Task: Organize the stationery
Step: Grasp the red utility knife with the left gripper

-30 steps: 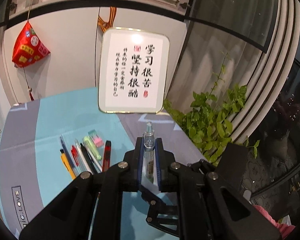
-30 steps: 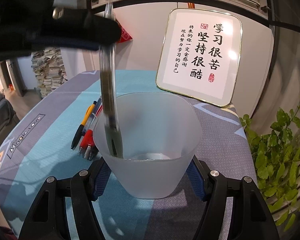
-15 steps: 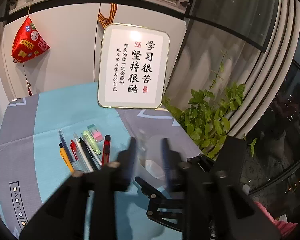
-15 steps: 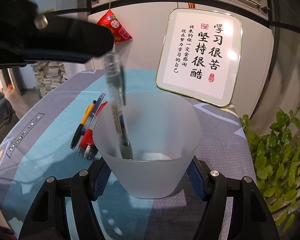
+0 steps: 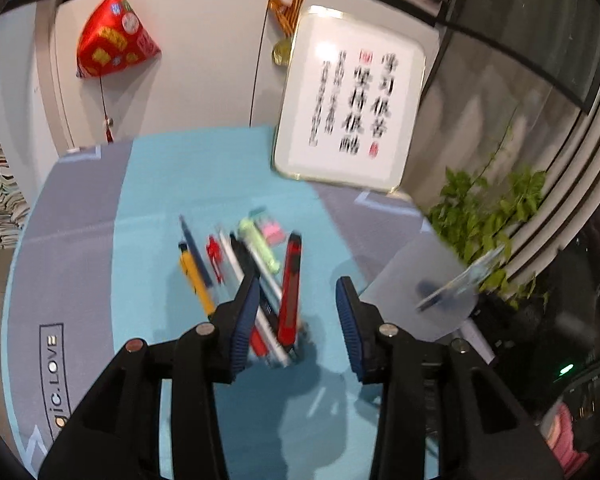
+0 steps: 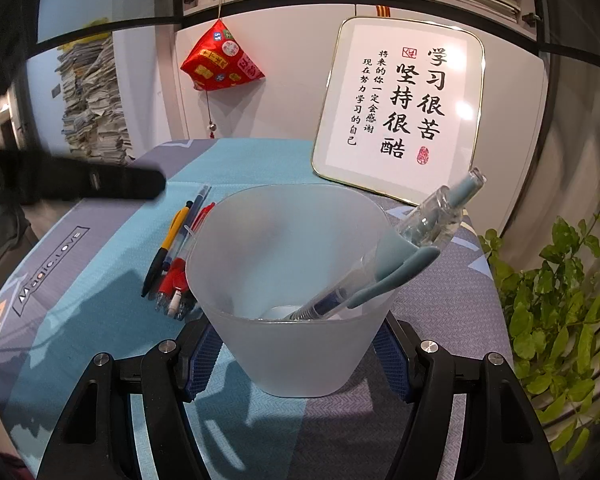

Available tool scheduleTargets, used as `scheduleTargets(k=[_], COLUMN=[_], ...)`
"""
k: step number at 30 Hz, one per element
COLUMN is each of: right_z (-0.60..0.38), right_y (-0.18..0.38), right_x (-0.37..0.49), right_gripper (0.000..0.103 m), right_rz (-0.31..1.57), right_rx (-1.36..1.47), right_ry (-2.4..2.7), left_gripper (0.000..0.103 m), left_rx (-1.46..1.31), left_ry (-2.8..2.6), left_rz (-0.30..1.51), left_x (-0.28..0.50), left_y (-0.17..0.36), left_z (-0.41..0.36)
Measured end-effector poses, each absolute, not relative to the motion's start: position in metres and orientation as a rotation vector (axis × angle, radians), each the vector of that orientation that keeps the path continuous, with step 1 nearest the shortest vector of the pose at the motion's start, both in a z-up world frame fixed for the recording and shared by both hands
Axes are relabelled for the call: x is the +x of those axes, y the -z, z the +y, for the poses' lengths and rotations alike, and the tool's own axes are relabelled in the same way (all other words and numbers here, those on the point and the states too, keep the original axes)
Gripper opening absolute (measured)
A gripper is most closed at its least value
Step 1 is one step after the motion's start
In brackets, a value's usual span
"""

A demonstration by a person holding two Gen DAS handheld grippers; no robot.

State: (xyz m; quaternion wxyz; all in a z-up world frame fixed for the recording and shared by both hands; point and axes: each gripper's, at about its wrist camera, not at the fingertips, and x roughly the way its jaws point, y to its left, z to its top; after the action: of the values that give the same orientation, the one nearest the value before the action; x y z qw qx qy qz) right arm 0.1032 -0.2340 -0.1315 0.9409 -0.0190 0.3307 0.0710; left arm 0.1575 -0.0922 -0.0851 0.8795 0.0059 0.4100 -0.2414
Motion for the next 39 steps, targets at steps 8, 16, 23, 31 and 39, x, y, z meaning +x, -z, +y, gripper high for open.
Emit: scheduleTargets(k=[8,16,23,31,39], right_z=[-0.234,-0.233,-0.233,-0.234,-0.234], right_y=[0.131,0.131,0.132,0.132,0.133], right_x=[0.103,0.103,0.103,0.104,0.105], right_gripper=[0.07,0.07,0.07,0.07,0.07], right_rz=[0.675,0.678,0.678,0.682,0.686], right_rx=[-0.039,-0.039,-0.039,-0.04,-0.047], right_ry=[-0.145,-0.143,-0.143,-0.142,-0.139], left_gripper=[0.036,0.016,0.011,0.011,0.011], left_rx=[0.172,0.181,0.135,0.105,0.078], left_ry=[0.487,0.487,0.507,0.472,0.346], left_rz=[0.909,0.933,0.924,0.875,0.964], left_x=[0.164,0.176,0.169,0.127,0.106], left_y=[0.131,0.147,0.137,0.12,0.145], left_z=[-0.116,-0.116,-0.103,-0.06,-0.019])
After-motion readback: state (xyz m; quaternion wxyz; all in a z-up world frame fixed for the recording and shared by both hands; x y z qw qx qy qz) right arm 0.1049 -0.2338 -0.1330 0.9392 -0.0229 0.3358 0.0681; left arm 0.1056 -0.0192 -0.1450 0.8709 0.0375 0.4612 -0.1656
